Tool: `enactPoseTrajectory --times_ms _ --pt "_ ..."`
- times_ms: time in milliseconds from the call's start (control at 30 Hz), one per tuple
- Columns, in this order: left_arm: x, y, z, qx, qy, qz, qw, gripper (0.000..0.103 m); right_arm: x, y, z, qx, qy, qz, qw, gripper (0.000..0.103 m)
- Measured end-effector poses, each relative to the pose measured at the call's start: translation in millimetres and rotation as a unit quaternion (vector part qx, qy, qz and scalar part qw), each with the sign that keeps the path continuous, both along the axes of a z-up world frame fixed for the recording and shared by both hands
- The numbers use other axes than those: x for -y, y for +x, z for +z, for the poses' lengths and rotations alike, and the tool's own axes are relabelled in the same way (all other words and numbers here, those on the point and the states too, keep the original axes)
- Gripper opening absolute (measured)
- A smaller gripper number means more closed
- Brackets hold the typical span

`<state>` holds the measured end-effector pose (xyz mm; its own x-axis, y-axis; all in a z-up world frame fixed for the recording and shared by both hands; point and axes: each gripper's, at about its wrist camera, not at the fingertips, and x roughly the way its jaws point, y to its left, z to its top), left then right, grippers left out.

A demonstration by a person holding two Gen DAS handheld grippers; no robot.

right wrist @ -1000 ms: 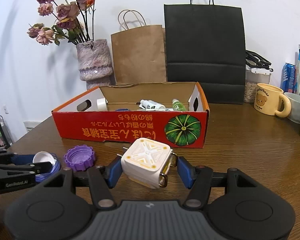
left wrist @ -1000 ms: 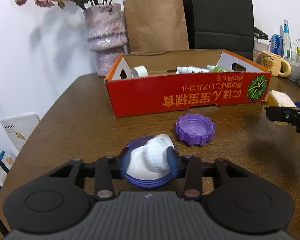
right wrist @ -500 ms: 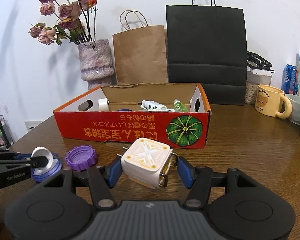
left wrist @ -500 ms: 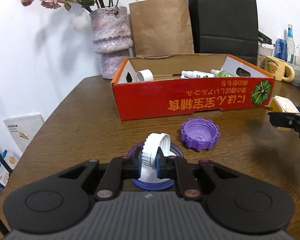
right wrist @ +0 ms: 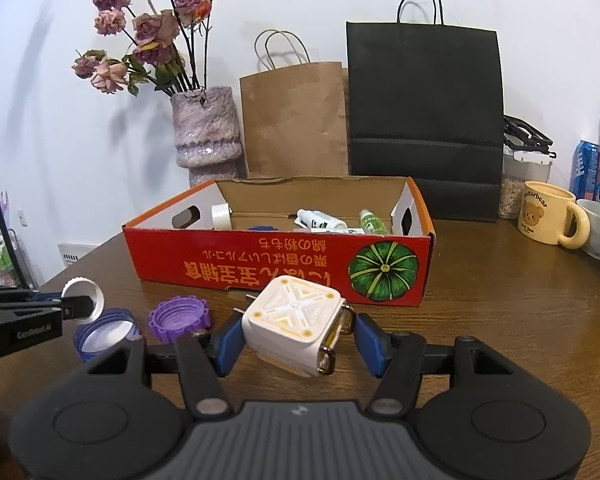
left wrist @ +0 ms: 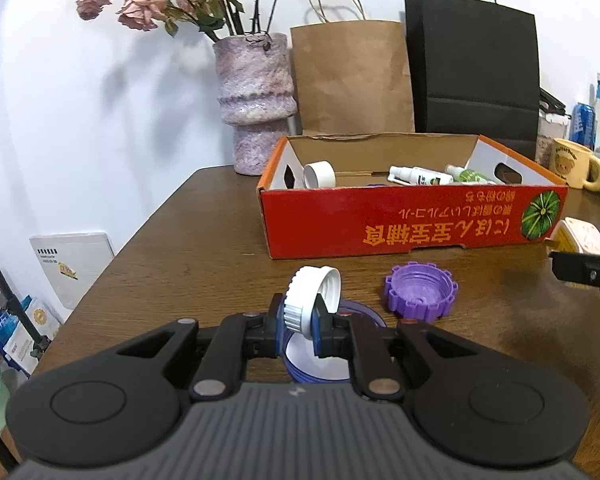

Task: Organize rigid objects
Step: 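Grasp the white cap on the blue jar with the left tool and lift it off, then carry the white cap and cream cube over the red box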

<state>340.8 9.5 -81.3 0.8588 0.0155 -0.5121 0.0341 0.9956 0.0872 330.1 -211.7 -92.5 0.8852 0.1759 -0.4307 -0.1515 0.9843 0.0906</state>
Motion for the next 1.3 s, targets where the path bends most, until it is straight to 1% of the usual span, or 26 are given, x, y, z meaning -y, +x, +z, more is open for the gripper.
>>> enactPoseTrajectory --times_ms 433,667,1033,1300 --pt "17.1 -6.3 16.8 0.019 -0.015 0.010 0.9997 0.014 -2.9 -7.4 12.0 0.024 -0.004 0.004 1.000 0.059" --pt "24.6 1.5 28.9 0.028 -0.025 0.014 0.9992 0.014 -4.5 -4.5 23.9 0.039 -0.010 0.009 0.999 0.059" --pt "41.9 20.5 48.2 0.051 -0.036 0.012 0.9980 0.014 -5.0 14.6 42.1 0.060 -0.007 -0.004 0.998 0.059" --pt "49.2 42.2 55.2 0.065 -0.044 0.020 0.9968 0.014 -3.4 34.7 47.5 0.069 0.000 -0.016 0.997 0.059"
